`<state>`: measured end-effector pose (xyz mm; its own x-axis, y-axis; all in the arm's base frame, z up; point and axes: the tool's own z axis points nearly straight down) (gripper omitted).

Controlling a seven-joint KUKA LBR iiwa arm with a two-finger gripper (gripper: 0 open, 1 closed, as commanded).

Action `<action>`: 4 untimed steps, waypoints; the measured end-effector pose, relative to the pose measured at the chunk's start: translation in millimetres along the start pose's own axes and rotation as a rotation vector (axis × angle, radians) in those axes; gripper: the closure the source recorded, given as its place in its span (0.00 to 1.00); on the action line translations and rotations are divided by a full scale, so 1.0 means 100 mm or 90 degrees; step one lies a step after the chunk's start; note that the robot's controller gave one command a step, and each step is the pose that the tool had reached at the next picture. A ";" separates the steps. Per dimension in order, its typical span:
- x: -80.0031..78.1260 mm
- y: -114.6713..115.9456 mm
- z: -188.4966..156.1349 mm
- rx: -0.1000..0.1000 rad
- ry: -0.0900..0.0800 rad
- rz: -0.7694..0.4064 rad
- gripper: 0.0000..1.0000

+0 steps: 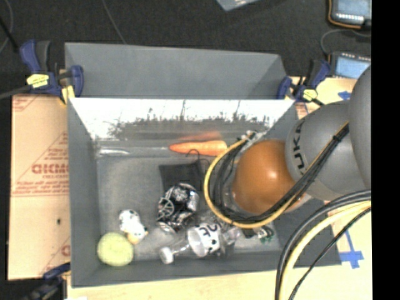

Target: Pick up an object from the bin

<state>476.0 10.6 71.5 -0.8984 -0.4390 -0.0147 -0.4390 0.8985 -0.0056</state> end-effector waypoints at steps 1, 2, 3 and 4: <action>0.00 0.00 0.00 0.000 0.000 0.000 1.00; 0.00 0.00 -0.01 0.000 0.000 -0.001 1.00; 0.01 0.00 -0.04 0.000 0.002 -0.001 1.00; 0.01 0.00 -0.06 0.000 0.002 -0.002 1.00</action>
Offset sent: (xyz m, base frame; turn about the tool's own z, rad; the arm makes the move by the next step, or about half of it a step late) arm 0.0002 -0.0001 0.0095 0.0000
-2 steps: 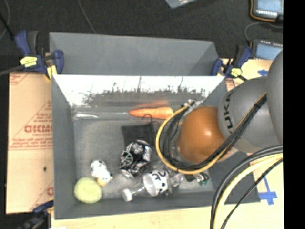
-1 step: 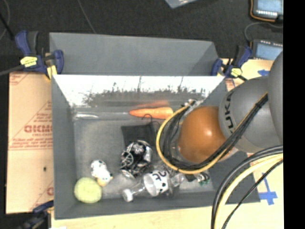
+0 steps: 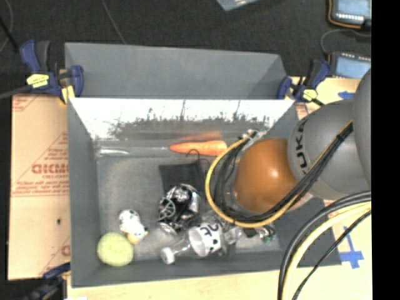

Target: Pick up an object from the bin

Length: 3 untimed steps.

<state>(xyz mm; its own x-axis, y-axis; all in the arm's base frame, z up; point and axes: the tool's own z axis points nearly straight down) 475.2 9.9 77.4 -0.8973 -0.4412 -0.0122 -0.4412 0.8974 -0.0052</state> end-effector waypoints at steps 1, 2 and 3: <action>0.01 0.00 -0.06 -0.001 0.001 0.000 1.00; 0.02 0.01 -0.20 -0.003 0.005 0.000 1.00; 0.02 0.01 -0.43 -0.003 0.006 0.000 1.00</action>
Offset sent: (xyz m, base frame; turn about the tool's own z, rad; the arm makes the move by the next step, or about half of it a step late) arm -0.0003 0.0000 0.0817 0.0000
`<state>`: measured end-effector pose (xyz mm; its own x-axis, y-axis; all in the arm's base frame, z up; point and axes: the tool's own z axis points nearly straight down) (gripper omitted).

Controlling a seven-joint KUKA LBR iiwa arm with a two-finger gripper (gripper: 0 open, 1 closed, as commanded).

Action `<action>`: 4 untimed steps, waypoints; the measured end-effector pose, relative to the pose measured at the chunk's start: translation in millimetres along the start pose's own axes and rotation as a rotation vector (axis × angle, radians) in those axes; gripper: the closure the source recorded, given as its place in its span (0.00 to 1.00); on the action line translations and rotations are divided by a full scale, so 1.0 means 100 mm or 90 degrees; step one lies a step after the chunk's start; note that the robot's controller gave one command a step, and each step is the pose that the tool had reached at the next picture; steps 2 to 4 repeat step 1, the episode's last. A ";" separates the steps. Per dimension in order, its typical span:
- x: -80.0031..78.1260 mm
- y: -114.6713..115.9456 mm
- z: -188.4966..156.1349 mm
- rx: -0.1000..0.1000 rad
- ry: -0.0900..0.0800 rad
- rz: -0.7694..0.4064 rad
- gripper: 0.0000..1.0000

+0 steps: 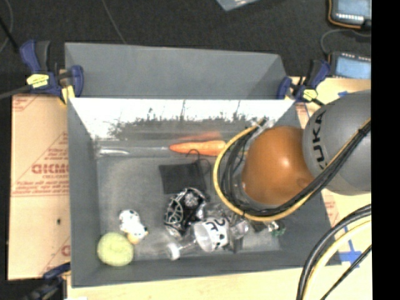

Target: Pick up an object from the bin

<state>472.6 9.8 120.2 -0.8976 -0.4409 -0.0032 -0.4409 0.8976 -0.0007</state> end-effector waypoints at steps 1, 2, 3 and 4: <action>-0.02 -0.01 -0.23 0.002 -0.004 0.001 1.00; -0.02 -0.01 -0.23 0.002 -0.004 0.001 1.00; -0.02 -0.01 -0.23 0.002 -0.004 0.001 1.00; -0.02 -0.01 -0.23 0.002 -0.004 0.001 1.00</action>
Offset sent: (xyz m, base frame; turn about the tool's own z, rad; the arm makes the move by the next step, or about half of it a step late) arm 0.0000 0.0001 0.0725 0.0000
